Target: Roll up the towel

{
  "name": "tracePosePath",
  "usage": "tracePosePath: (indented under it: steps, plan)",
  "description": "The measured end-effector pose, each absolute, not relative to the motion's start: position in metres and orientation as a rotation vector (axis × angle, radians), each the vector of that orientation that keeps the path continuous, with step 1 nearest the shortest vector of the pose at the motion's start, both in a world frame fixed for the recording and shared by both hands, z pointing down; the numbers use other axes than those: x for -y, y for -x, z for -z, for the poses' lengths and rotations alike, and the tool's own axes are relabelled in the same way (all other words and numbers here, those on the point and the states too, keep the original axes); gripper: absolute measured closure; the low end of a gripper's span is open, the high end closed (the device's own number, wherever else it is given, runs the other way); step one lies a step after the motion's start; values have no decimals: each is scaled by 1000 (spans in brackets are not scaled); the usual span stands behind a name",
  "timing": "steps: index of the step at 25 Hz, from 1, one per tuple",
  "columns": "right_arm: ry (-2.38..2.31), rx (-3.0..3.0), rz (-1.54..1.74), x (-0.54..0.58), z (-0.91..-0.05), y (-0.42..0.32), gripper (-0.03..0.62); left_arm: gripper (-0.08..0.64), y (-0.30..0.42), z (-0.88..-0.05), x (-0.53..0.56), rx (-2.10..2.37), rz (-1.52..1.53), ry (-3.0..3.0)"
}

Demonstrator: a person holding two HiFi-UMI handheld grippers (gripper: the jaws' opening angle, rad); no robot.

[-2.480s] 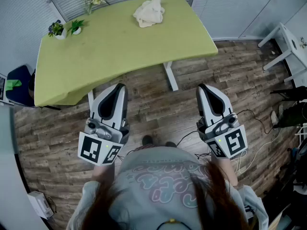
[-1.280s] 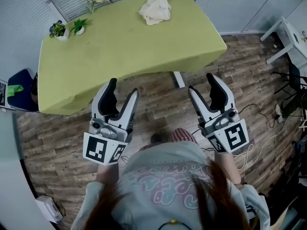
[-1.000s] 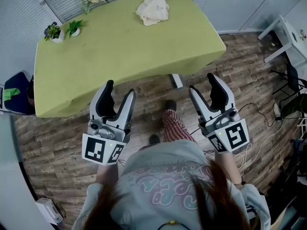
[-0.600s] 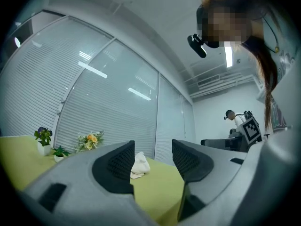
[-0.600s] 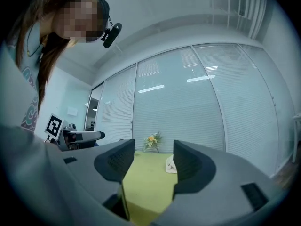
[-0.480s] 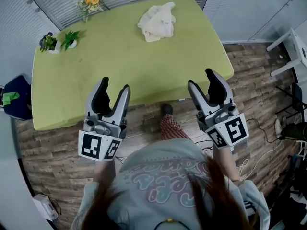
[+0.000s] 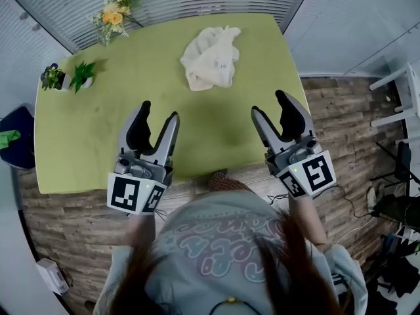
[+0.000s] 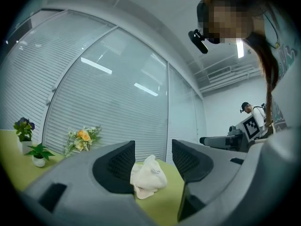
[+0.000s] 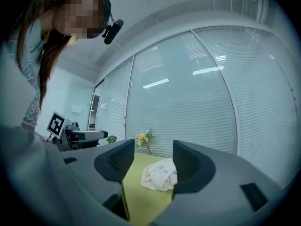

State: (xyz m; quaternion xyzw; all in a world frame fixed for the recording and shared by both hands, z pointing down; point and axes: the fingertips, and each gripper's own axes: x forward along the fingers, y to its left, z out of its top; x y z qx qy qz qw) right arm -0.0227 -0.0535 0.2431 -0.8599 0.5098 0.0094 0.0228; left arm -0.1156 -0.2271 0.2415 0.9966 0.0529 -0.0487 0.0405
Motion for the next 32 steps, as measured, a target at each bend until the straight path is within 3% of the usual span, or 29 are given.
tracePosePath:
  steps: [16,29,32]
  plan:
    - [2539,-1923,233,114,-308,-76,367,341,23,-298,241,-12,-63,-3017]
    - [2593,-2103,556,193,-374,-127,370,341,-14,-430,254,31,-634,-2881]
    - [2625,-2100,599,197,-379,-123,535,341,-21,-441,248,9,-695,-2863]
